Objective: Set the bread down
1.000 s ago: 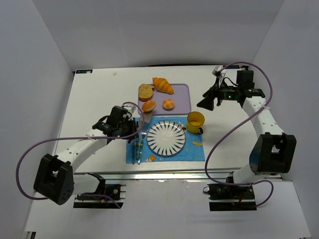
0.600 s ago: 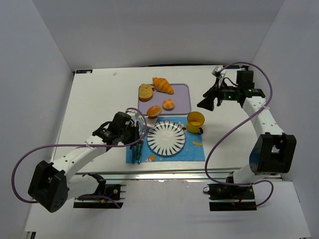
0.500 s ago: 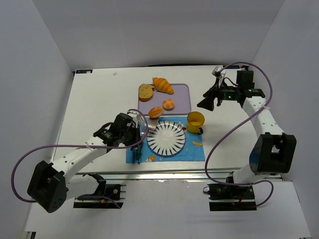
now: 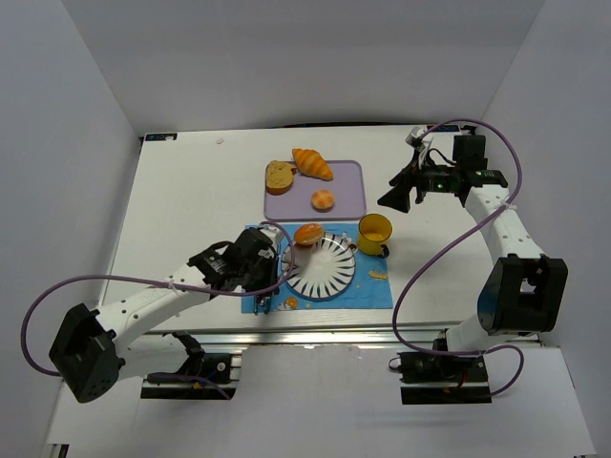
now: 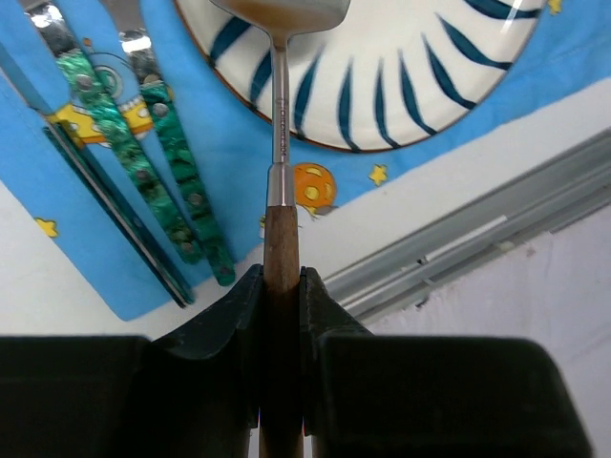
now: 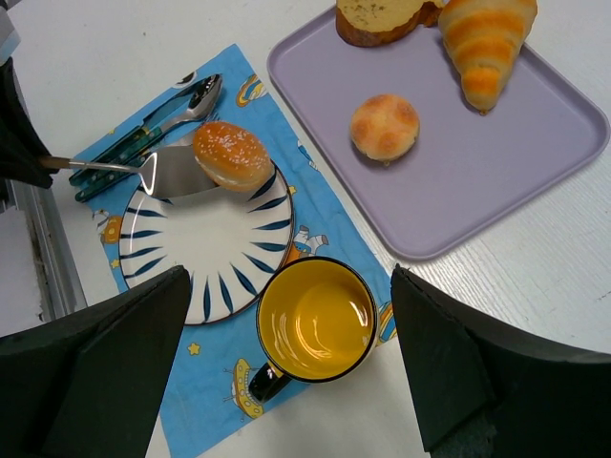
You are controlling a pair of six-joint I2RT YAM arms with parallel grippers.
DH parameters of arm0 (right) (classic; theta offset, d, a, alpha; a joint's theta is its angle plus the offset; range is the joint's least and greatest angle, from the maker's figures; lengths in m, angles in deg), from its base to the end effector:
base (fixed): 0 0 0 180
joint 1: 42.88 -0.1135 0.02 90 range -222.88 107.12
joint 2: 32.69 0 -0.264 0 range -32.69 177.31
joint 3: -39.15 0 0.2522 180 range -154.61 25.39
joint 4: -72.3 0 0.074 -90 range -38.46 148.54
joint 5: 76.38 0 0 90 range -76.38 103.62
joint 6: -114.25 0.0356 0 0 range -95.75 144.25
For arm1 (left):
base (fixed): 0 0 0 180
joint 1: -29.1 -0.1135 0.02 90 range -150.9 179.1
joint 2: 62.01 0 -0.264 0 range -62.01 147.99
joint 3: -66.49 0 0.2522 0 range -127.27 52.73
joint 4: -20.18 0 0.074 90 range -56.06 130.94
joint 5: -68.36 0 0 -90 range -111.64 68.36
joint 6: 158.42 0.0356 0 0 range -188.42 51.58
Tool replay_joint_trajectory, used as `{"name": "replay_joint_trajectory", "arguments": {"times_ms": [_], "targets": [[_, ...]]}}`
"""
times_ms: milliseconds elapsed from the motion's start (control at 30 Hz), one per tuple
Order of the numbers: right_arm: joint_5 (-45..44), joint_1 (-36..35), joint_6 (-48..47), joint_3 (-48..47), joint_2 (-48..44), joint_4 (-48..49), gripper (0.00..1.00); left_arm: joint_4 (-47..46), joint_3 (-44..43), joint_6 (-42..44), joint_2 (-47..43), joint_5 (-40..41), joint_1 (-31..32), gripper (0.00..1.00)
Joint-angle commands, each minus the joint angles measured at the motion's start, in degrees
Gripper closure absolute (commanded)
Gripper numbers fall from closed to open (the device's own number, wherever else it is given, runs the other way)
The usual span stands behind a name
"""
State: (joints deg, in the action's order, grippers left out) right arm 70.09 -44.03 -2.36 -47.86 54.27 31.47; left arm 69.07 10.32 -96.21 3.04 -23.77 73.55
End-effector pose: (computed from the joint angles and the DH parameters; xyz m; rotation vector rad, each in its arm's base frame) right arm 0.3285 0.0363 0.3162 -0.9469 1.8036 0.8364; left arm 0.1534 -0.1524 0.2212 0.4003 2.6354 -0.4940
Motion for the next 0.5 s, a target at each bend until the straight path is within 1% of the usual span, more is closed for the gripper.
{"name": "replay_joint_trajectory", "arguments": {"times_ms": [0,133,167,267,467], "targets": [[0.1,0.1,-1.0,0.4,-0.5,-0.6,0.10,2.2,-4.1,-2.6,-2.0,1.3,1.6,1.00],[0.1,0.2,-0.9,0.3,-0.4,-0.6,0.11,2.3,-5.8,-5.2,-0.4,-3.9,2.0,1.00],[0.1,0.2,-0.9,0.3,-0.3,-0.6,0.11,2.4,-6.4,-5.7,0.0,-6.7,2.0,1.00],[0.1,0.2,-0.9,0.3,-0.4,-0.6,0.11,2.6,-6.6,-7.9,1.3,-11.6,2.0,1.00],[0.0,0.2,-0.9,0.5,-0.4,-0.5,0.11,2.5,-6.5,-10.6,3.8,-17.5,2.0,1.00]]}}
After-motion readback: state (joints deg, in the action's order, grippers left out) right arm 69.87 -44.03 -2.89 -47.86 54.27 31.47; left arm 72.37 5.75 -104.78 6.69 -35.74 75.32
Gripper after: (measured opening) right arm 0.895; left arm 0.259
